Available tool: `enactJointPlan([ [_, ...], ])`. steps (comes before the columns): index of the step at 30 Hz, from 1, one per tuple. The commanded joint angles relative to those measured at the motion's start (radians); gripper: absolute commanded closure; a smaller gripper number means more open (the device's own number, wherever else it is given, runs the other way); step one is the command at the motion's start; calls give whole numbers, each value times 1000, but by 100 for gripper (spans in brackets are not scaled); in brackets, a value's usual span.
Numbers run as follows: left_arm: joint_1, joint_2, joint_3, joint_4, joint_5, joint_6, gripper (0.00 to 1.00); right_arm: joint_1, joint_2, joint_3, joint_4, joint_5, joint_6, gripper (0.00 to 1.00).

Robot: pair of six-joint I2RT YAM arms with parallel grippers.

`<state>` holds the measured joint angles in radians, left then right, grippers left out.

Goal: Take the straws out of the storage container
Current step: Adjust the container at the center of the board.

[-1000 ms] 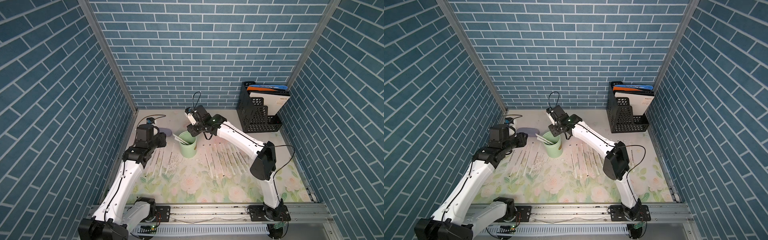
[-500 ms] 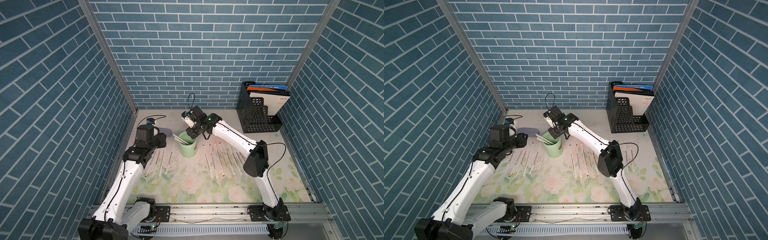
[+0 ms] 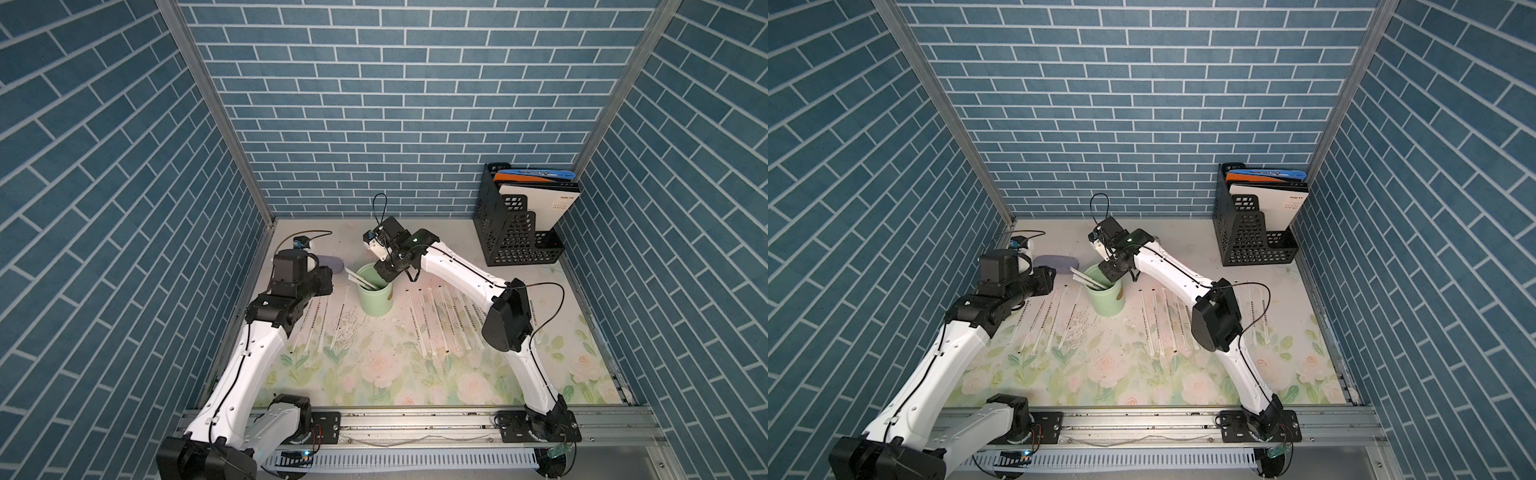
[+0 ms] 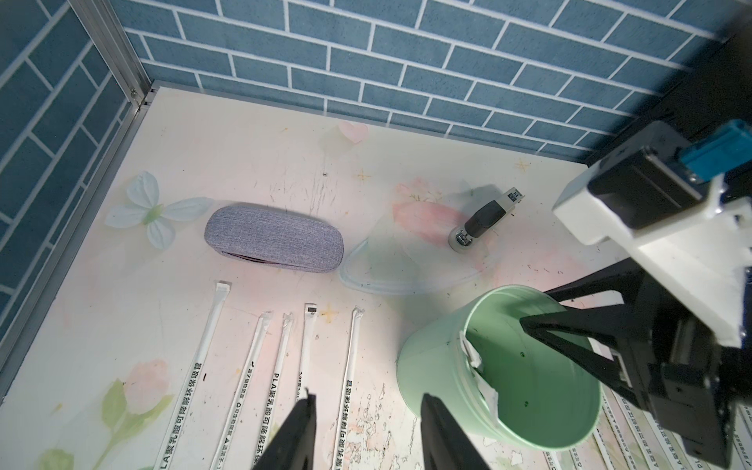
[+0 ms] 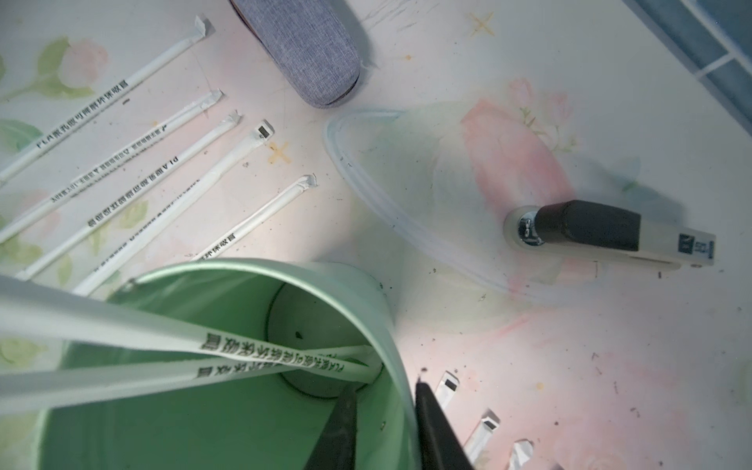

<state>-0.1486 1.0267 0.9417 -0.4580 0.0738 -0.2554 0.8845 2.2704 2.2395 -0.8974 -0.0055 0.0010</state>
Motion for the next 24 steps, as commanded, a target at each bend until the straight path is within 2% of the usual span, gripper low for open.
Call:
enactJointPlan([
  [1, -3, -14, -18, -4, 7, 9, 54, -3, 16, 2, -8, -16, 18, 89],
  [7, -3, -27, -26, -6, 12, 12, 54, -1, -54, -92, 36, -3, 83, 100],
  [15, -3, -54, -24, -4, 32, 9, 54, 19, -177, -225, 51, 82, 239, 100],
  [24, -3, -67, -18, 0, 74, 4, 54, 50, -351, -452, 145, 161, 523, 100],
])
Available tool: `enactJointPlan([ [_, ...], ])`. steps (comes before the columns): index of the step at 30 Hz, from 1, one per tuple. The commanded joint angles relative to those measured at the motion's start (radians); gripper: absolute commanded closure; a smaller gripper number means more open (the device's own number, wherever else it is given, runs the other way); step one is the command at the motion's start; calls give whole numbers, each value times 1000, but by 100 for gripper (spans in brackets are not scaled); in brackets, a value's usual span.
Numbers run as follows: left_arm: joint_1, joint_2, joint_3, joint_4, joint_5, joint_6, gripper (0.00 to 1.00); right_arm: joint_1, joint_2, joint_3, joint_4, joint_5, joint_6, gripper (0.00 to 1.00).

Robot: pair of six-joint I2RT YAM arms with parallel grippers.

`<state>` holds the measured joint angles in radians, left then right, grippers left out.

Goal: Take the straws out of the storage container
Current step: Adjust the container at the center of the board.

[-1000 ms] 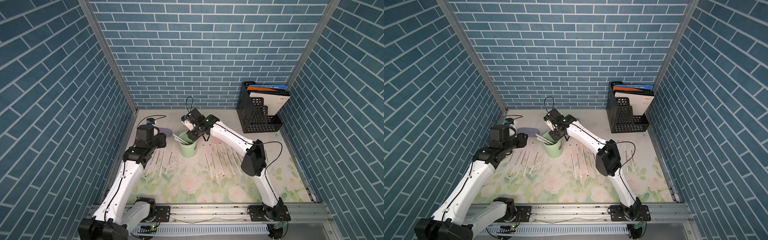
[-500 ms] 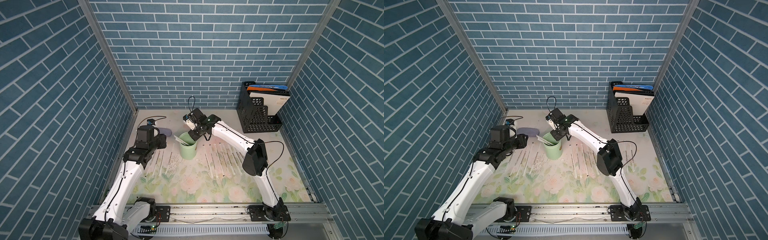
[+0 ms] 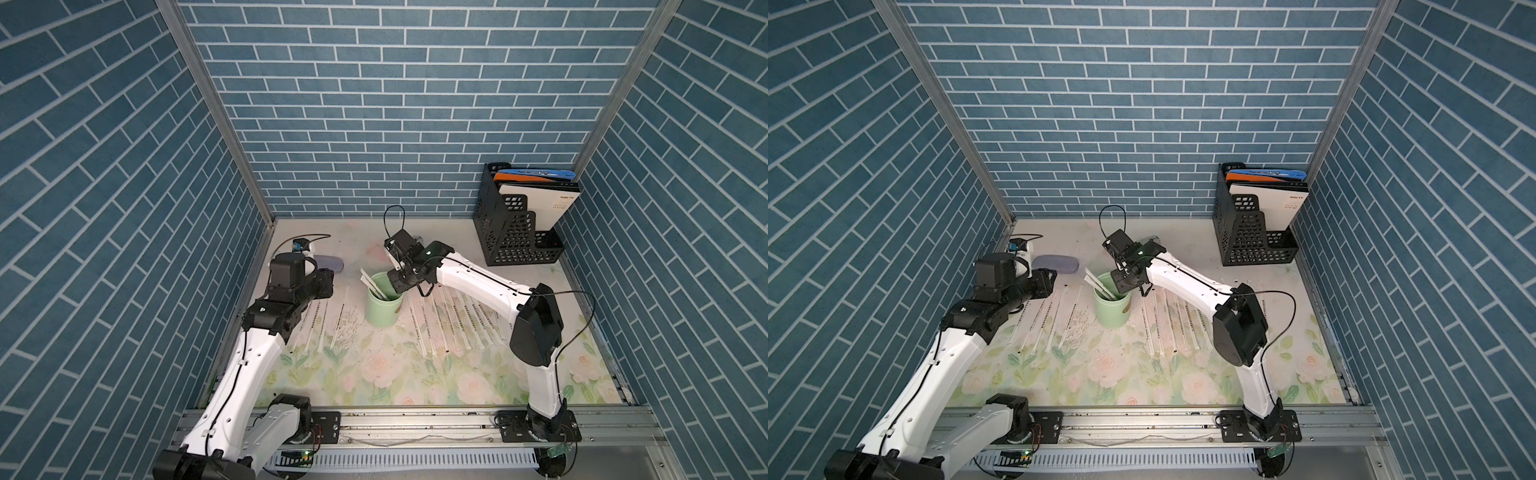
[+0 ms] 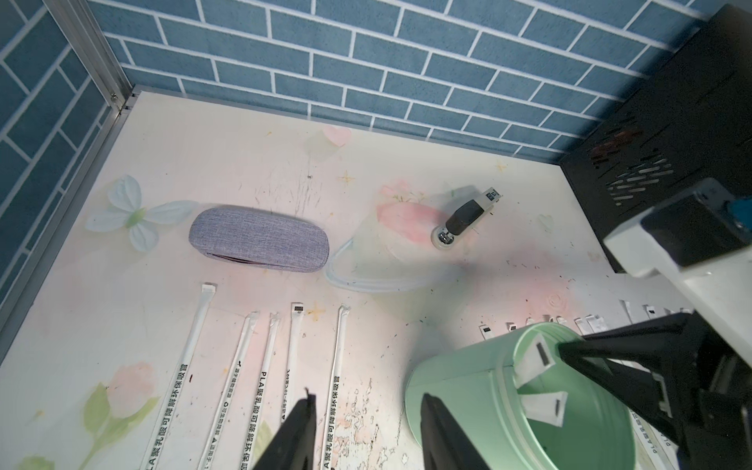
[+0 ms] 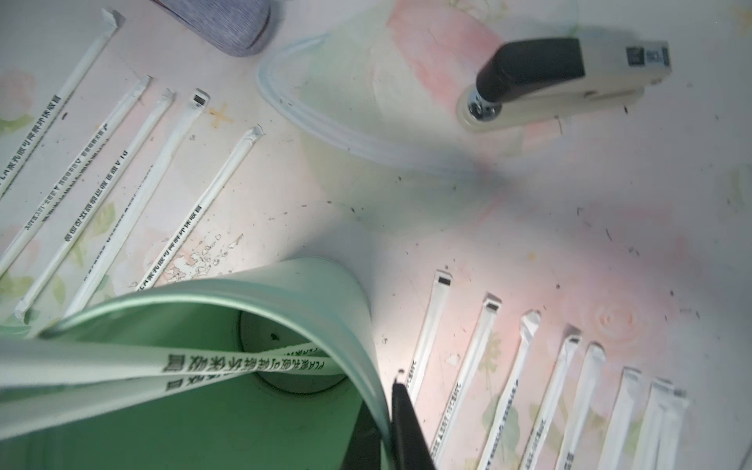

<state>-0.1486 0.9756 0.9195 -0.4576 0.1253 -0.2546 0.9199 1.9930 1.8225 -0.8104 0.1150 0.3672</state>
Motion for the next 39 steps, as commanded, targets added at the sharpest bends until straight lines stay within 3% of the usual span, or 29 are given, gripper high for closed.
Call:
enactJointPlan([
  [1, -3, -17, 3, 2, 27, 2, 54, 19, -86, -56, 70, 45, 189, 100],
  [7, -3, -22, -11, 13, 57, -8, 54, 62, -112, -73, 71, 103, 315, 100],
  [23, -3, -60, -36, 6, 67, 11, 54, 125, 129, 370, -318, 307, 442, 100],
  [39, -3, -86, -51, 2, 72, 18, 54, 120, 155, 335, -340, 301, 501, 100],
])
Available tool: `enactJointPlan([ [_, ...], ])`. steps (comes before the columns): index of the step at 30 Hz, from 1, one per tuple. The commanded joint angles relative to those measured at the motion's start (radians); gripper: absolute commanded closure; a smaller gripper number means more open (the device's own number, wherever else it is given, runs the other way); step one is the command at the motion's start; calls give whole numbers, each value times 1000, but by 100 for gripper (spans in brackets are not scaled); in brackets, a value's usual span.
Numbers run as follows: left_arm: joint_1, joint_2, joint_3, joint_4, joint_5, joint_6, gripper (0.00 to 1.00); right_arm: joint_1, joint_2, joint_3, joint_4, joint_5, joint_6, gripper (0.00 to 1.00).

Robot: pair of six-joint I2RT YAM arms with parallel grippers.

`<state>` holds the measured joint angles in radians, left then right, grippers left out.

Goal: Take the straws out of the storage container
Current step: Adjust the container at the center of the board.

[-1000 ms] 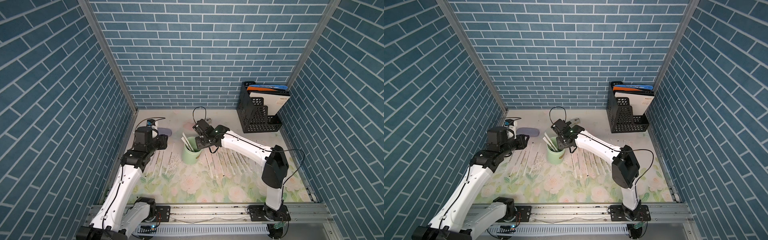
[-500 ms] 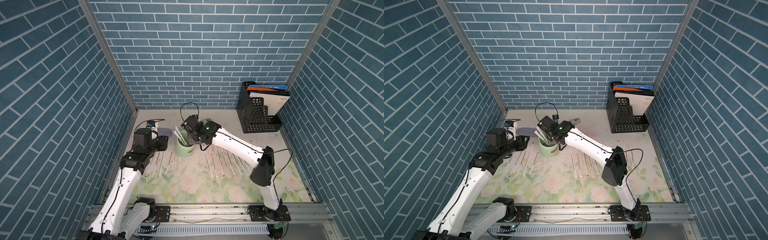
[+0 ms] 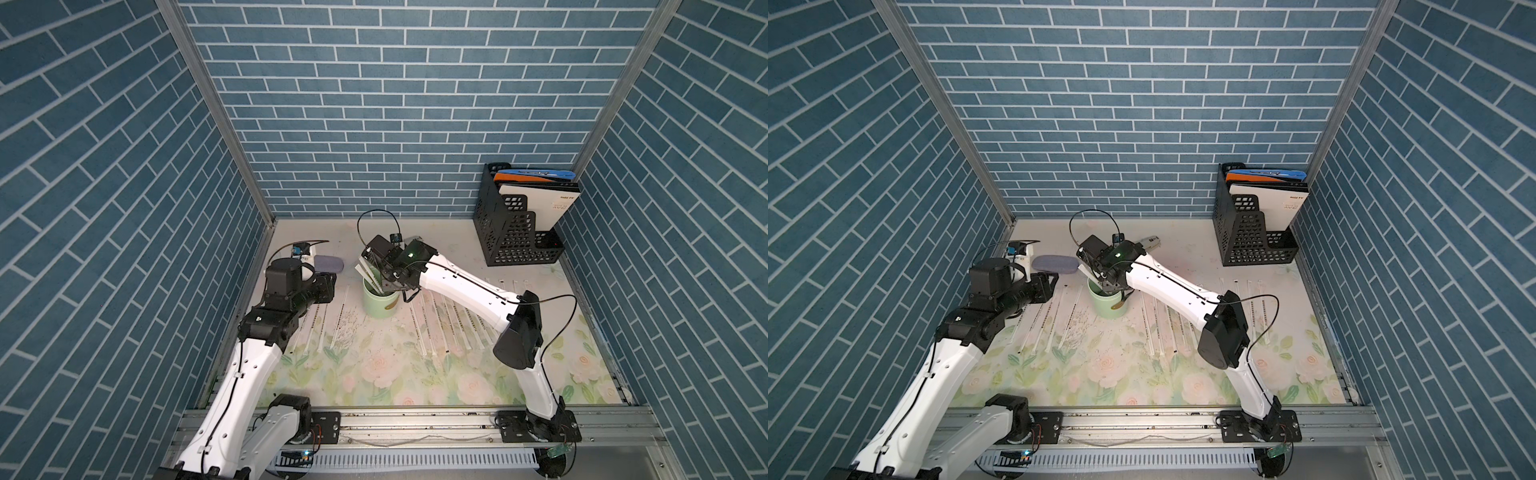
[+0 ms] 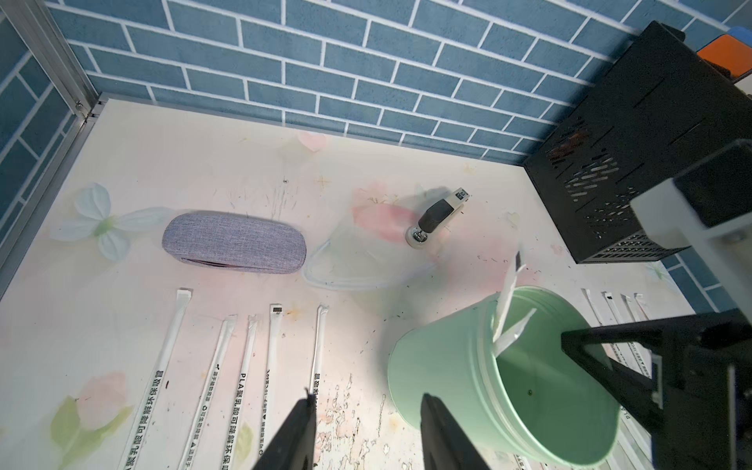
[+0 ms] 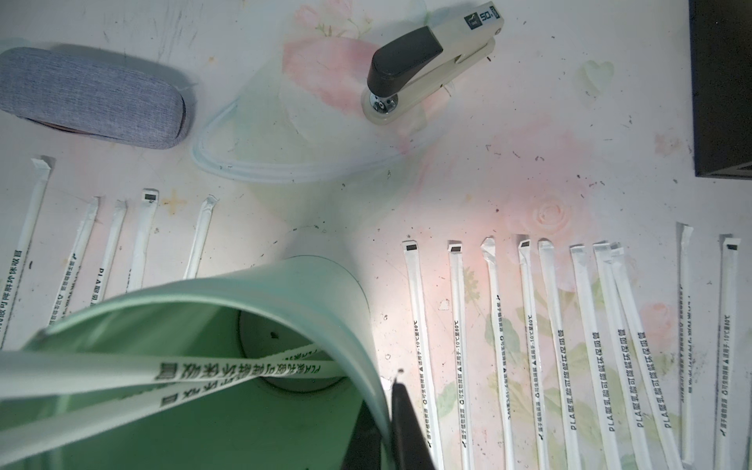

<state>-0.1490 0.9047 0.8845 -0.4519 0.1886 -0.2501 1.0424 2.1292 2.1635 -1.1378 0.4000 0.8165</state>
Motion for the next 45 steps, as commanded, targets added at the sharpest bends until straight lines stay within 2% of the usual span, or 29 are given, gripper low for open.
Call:
enactJointPlan([
  [1, -3, -17, -19, -4, 11, 12, 54, -4, 22, -7, -14, 16, 50, 100],
  [19, -3, -21, -38, -12, 9, 17, 53, -10, 48, -52, 29, 17, 47, 100],
  [29, -3, -7, -39, 1, 24, 9, 52, -8, 13, -64, 66, -7, 32, 82],
  [36, -3, -7, -39, 2, 31, -2, 51, 2, -9, -64, 72, -2, 18, 72],
  [45, -3, -12, -52, 11, 35, -21, 52, -5, -42, -36, 110, 1, -184, 65],
])
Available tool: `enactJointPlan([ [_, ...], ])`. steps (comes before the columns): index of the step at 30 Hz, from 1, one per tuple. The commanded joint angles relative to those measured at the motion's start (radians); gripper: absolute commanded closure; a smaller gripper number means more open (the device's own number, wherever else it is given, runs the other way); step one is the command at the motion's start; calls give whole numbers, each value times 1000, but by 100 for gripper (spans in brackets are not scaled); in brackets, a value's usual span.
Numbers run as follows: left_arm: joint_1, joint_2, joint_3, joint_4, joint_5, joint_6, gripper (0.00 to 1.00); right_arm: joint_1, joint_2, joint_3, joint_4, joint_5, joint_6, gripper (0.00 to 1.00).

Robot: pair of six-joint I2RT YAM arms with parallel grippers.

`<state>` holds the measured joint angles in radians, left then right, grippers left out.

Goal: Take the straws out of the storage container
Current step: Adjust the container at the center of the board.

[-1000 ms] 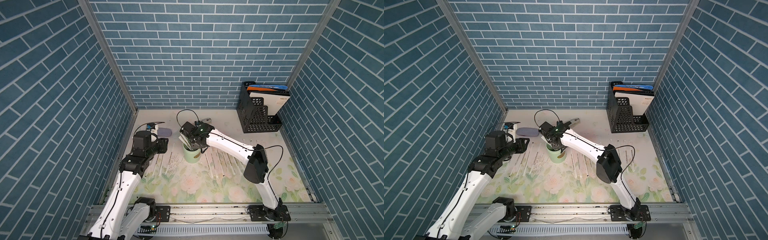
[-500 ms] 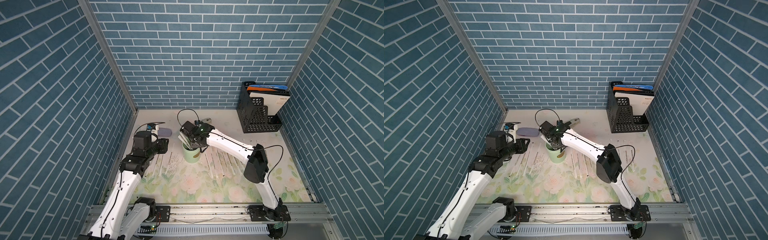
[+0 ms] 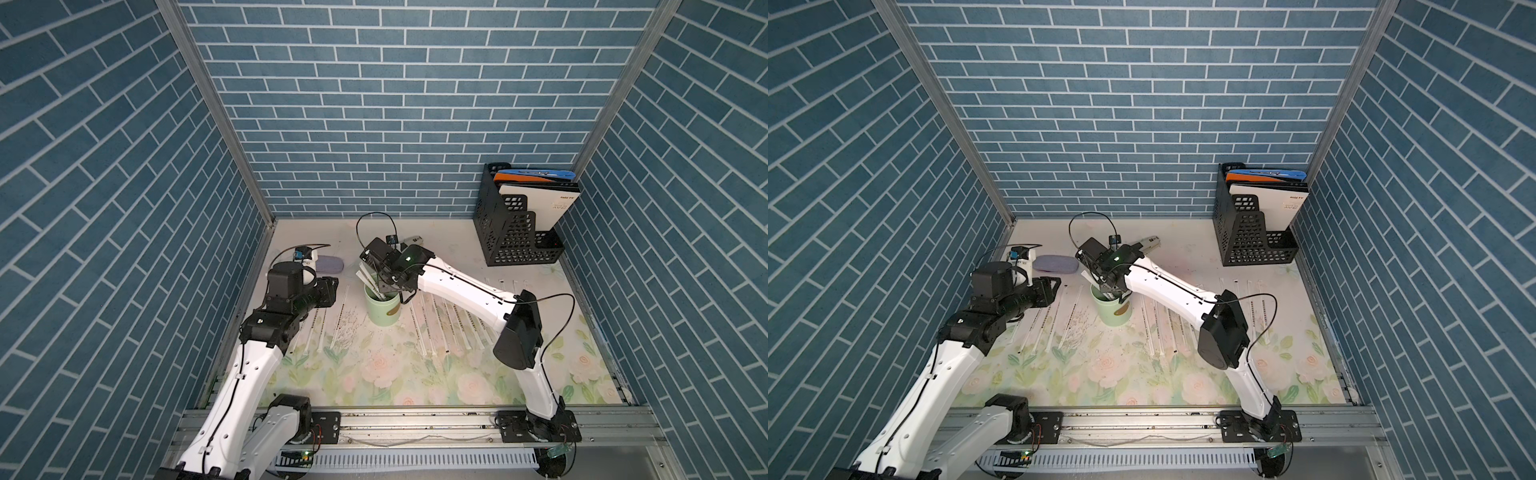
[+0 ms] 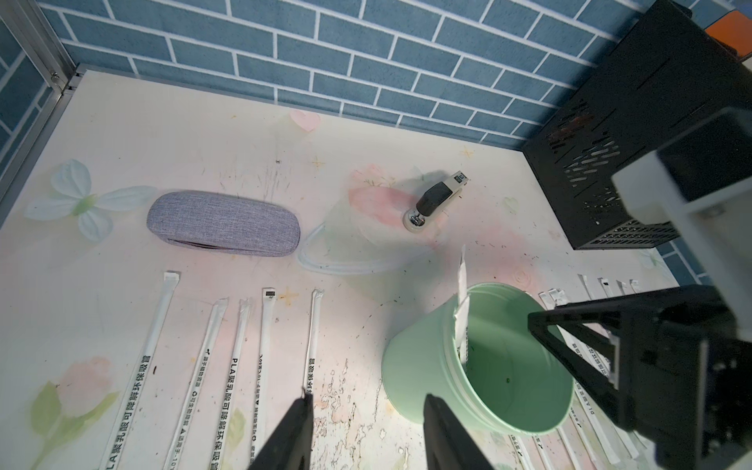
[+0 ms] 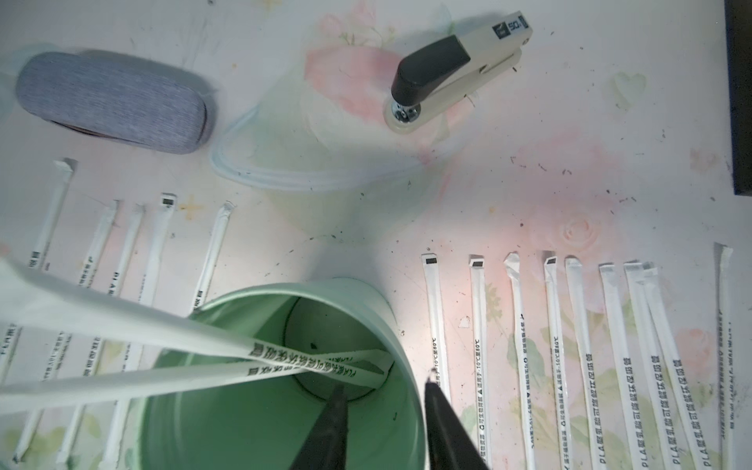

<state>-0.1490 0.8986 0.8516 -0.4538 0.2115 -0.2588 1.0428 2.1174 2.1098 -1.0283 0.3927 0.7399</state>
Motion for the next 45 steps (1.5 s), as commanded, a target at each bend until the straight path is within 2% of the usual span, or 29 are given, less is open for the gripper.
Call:
enactJointPlan([
  [1, -3, -8, -23, 14, 9, -15, 52, -14, -28, 17, 5, -4, -140, 64],
  [6, -3, -14, -28, 7, -17, -21, 52, -62, -11, 33, 29, -137, -326, 58],
  [12, -3, -18, -21, 7, -29, -40, 52, -103, 39, 151, -45, -187, -509, 51],
  [19, -3, -17, -19, 10, -34, -54, 52, -127, 67, 198, -94, -329, -610, 50],
  [25, -3, -19, -16, 12, -23, -55, 52, -127, 70, 167, -97, -359, -661, 51],
  [34, -3, -20, -22, 7, -26, -51, 52, -140, 156, 173, -85, -374, -696, 53],
  [37, -3, -20, -26, 7, -29, -50, 52, -144, 166, 172, -76, -380, -696, 58],
  [41, -3, -19, -34, 12, -28, -49, 52, -146, 163, 170, -66, -389, -676, 78],
  [45, -3, -20, -36, 15, -24, -47, 52, -145, 147, 161, -54, -392, -629, 90],
])
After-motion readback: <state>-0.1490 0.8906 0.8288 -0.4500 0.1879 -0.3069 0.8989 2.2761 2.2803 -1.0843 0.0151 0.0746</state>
